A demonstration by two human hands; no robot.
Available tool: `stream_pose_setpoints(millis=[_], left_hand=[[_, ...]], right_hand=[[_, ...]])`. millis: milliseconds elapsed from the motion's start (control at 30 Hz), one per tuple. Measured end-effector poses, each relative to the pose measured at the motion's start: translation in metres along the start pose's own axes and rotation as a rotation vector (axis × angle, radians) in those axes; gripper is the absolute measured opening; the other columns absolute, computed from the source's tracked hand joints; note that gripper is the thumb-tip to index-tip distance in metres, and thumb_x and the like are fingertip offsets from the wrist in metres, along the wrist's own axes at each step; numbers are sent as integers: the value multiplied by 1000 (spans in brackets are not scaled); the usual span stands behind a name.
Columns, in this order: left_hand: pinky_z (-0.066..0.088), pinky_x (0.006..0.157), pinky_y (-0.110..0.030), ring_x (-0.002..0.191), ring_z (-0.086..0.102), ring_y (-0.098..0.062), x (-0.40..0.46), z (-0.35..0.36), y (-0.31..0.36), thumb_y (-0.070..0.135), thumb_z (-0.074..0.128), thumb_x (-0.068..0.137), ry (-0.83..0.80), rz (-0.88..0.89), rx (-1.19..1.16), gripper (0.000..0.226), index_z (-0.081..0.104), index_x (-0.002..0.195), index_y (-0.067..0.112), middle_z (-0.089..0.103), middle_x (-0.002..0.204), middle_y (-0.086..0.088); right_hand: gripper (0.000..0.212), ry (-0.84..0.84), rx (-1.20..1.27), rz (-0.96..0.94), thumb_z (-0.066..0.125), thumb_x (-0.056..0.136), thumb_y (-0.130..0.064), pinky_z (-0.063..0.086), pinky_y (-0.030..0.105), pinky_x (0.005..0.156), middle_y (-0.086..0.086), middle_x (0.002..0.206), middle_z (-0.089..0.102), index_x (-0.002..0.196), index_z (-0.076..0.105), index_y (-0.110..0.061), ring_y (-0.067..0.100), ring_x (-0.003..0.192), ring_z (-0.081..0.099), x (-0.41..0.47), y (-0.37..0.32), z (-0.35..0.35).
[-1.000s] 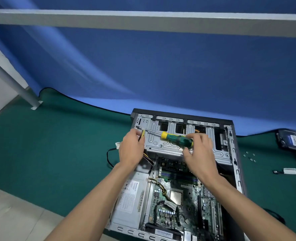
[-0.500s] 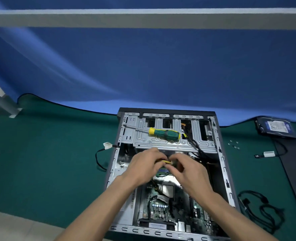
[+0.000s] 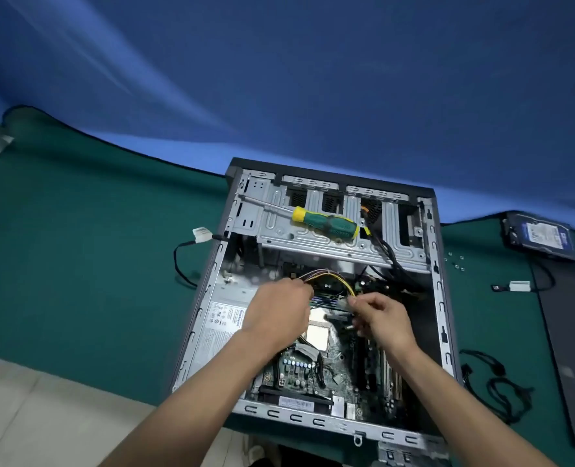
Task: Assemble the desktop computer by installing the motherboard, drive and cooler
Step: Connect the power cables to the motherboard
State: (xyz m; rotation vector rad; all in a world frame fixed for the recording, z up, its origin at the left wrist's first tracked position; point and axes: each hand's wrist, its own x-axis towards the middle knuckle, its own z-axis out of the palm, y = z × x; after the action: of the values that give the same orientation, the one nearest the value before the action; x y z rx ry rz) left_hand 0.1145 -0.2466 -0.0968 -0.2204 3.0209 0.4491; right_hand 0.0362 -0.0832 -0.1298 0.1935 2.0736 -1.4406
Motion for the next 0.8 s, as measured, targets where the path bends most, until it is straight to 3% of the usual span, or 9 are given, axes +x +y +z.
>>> stream_pose_setpoints(millis=[67,167,300,400,500,600,800], left_hand=[[45,76,-33,91,58,-20,2,3,3,10,45,88,-130,41,229,21,63,98,13,66,101,-6],[44,81,-37,101,55,-26,7,12,6,10,46,89,-258,67,394,25,59,110,7,62,112,-13],[46,84,-39,111,53,-28,10,33,8,9,43,89,-340,16,319,43,43,131,1,47,132,-17],[35,102,-43,125,43,-29,11,47,5,10,48,87,-407,-48,268,56,31,140,2,38,141,-18],[27,105,-45,126,39,-29,13,52,4,12,52,85,-383,-85,198,57,35,139,11,40,137,-15],[26,104,-47,123,37,-28,12,56,4,13,54,83,-384,-85,203,46,50,129,18,39,131,-14],[31,99,-39,119,36,-26,16,56,4,21,55,85,-253,-47,134,35,54,119,13,44,127,-10]], right_hand=[[7,52,-64,-52,73,82,-19,50,38,61,-1,69,70,75,71,-17,17,61,59,4,2,2],[4,112,-191,-152,72,84,-18,50,37,61,1,72,67,81,69,-20,19,61,58,10,1,9],[3,110,-289,-190,67,87,-17,56,43,69,4,78,69,86,66,-19,25,73,66,24,-2,23],[7,137,-336,-200,62,90,-15,55,48,75,8,78,70,84,63,-18,28,73,67,38,-5,30],[22,150,-386,-185,57,92,-11,54,52,76,4,71,69,73,61,-21,29,72,69,51,-7,36],[16,166,-480,-121,50,95,-15,55,49,75,2,68,68,91,66,-16,30,75,69,62,-2,35],[35,348,-829,-103,48,97,-34,48,39,83,23,102,67,108,66,-6,40,97,62,68,3,17]])
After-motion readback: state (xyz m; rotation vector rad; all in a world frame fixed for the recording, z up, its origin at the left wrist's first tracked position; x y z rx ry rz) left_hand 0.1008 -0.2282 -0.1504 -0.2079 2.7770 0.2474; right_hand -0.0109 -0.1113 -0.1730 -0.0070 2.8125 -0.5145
